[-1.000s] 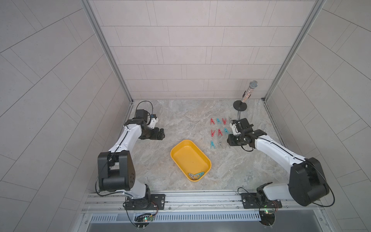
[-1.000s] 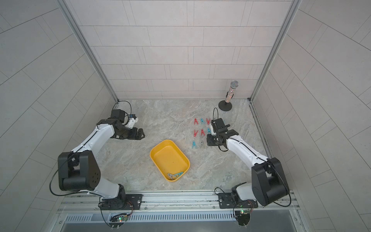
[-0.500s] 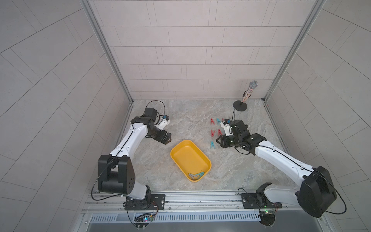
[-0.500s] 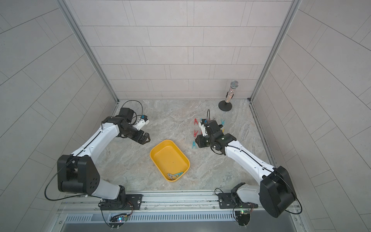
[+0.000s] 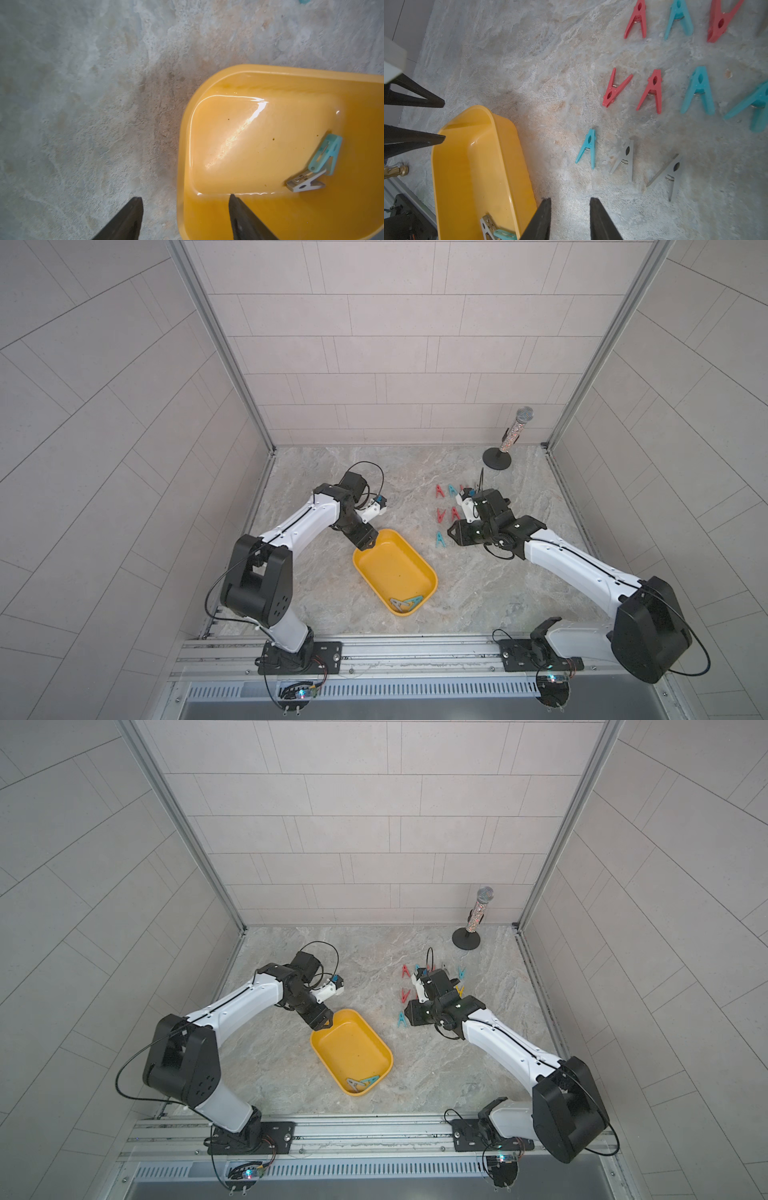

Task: Take the clothespins out of the storage box
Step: Adjust the storage box at the center of the board.

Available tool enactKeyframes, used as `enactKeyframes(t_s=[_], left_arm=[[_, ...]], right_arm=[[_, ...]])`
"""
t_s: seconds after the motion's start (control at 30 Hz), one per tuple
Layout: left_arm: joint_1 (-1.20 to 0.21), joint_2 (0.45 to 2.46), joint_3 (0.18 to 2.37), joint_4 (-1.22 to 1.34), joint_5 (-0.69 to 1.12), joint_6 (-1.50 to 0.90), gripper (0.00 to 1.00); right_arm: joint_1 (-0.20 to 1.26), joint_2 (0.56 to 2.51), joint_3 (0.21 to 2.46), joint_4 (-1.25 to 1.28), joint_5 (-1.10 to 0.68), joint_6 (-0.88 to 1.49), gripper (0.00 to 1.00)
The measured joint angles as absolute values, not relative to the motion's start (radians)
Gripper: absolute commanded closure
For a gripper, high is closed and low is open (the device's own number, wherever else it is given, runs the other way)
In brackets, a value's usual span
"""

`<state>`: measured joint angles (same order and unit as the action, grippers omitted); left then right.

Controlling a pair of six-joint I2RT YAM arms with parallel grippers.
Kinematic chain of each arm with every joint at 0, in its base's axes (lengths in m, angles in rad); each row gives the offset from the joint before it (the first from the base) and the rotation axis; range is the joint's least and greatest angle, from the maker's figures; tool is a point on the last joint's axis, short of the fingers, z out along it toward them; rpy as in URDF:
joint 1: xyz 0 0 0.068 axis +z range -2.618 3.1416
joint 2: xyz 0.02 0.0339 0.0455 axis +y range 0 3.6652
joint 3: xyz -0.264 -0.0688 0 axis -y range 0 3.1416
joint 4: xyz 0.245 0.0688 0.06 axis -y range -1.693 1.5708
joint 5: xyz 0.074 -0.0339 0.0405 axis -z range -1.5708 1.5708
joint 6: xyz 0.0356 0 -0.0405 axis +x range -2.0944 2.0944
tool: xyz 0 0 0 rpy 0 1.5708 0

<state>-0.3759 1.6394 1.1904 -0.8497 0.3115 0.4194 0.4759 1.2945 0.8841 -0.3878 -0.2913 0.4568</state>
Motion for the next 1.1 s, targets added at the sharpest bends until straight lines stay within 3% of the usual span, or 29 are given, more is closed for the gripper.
enactKeyframes(t_s=[0.4, 0.5, 0.6, 0.8, 1.1], left_arm=[[-0.424, 1.748, 1.19, -0.783, 0.237, 0.399, 0.47], [-0.424, 1.769, 1.19, -0.775, 0.229, 0.392, 0.56], [-0.424, 1.775, 1.19, -0.771, 0.226, 0.391, 0.58], [-0.425, 1.779, 1.19, -0.766, 0.222, 0.392, 0.72], [-0.426, 1.784, 1.19, -0.757, 0.22, 0.39, 0.86]], right_arm=[[0.476, 1.295, 0.876, -0.393, -0.289, 0.456, 0.66], [0.476, 1.295, 0.876, -0.393, -0.29, 0.456, 0.66], [0.476, 1.295, 0.876, -0.393, -0.29, 0.456, 0.66], [0.476, 1.295, 0.876, -0.393, -0.29, 0.456, 0.66], [0.476, 1.298, 0.876, -0.392, -0.292, 0.456, 0.66]])
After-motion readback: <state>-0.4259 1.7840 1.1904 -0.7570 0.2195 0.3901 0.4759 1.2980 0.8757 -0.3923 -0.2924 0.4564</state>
